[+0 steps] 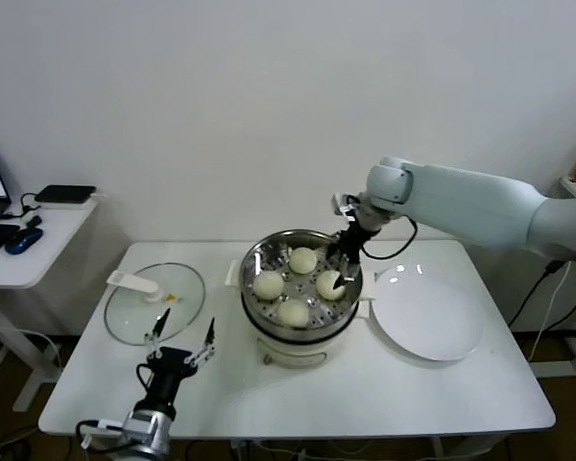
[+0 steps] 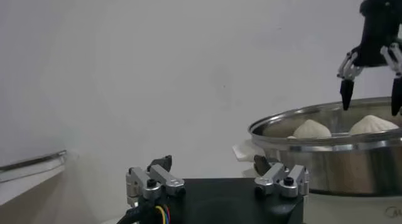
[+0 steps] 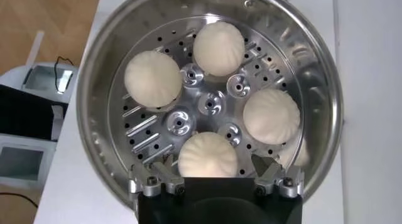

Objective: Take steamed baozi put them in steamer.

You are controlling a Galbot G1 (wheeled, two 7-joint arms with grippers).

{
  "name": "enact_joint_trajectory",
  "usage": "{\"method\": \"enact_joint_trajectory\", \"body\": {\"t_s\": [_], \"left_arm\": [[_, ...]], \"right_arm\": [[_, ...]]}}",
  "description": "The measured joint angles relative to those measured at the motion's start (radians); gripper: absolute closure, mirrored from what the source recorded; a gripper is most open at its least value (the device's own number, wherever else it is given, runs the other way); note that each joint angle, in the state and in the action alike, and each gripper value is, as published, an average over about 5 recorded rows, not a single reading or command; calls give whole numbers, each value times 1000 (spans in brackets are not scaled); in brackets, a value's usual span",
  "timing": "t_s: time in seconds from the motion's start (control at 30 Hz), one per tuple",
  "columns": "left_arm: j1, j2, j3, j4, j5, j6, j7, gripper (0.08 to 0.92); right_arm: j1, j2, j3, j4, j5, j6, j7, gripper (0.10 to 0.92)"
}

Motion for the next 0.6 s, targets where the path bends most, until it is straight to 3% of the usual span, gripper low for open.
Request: {"method": "enact_joint_trajectory", "body": {"t_s": [0.6], "left_arm": [[22, 21, -1, -27, -3, -1, 5, 177]], "right_arm": [[86, -222, 49, 164, 37, 42, 75, 203]]}}
